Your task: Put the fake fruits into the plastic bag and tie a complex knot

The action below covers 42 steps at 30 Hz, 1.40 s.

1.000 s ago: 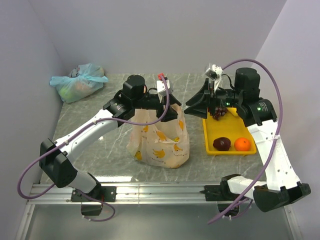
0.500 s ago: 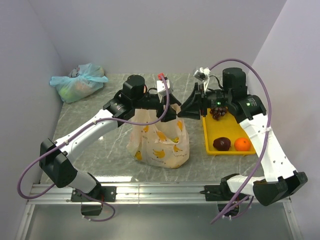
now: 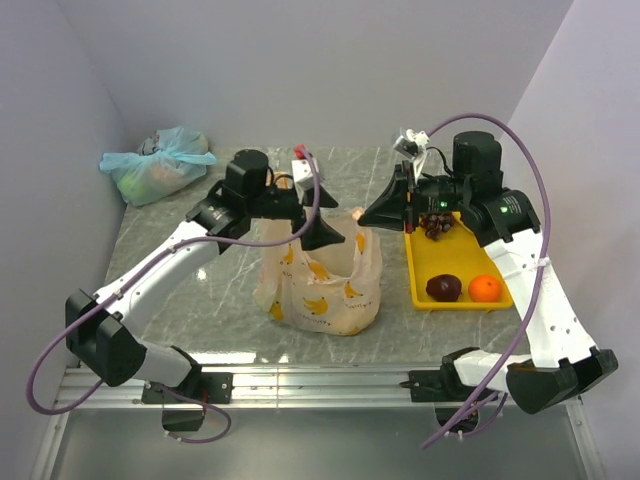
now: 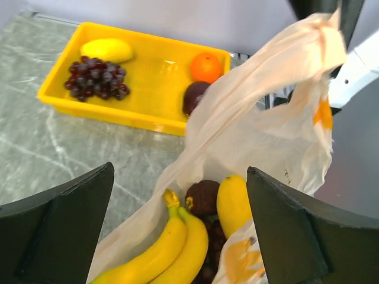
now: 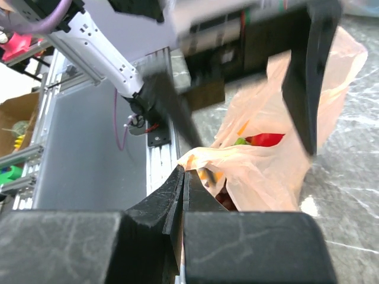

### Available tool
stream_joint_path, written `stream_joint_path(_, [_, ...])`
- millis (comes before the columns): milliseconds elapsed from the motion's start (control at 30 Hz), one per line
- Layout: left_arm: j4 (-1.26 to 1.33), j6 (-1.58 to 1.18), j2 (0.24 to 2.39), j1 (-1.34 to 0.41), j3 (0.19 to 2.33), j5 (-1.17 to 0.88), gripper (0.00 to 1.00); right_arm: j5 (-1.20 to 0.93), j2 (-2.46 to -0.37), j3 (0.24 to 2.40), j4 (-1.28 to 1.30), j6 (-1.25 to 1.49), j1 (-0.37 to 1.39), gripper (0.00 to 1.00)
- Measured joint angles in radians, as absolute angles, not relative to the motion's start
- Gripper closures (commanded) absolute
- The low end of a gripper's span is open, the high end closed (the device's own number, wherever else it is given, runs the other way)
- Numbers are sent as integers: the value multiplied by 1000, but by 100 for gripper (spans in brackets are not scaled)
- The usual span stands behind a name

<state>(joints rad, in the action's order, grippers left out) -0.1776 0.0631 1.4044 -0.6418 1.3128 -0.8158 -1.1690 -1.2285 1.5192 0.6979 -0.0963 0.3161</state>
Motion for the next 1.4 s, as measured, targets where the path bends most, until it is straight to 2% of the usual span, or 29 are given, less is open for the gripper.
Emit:
stream_joint_path(233, [-138,-71,1400,-593,1343,-881,1,-1164,-1202,1518,715,-160,307,100])
stream_joint_path(600, [244,-488,1483,-617,1298,-968,1,-1085,-1159,1414,575,-110,307,100])
stream_joint_path(867, [402,-615,1483,-708,1214,-961,1,-1010,-1159,1400,450,-41,307,100])
stream_joint_path(900, [404,-614,1483,-714,1208,-954,4,-1008,-1159,1400,444,-36,307,100])
stream_joint_path(933, [406,-610,1483,-717,1201,-941,12,-1009,-1159,1400,438,-30,307,100])
stream_joint_path(1000, [408,-591,1483,-718,1188,-907,19,-1013,-1158,1398,418,-14,307,100])
stream_joint_path(1033, [406,-580,1483,-717,1179,-889,27,-1015,-1154,1394,405,-9,307,100])
stream_joint_path(1300, [435,-532,1523,-713,1133,-793,37,-1051,-1105,1365,382,-17,299,100])
stream_joint_path(1333, [447,-532,1532,-713,1133,-788,45,-1055,-1103,1365,382,-19,295,100])
stream_joint_path(1400, [465,-530,1544,-713,1133,-788,56,-1059,-1102,1362,381,-21,287,100])
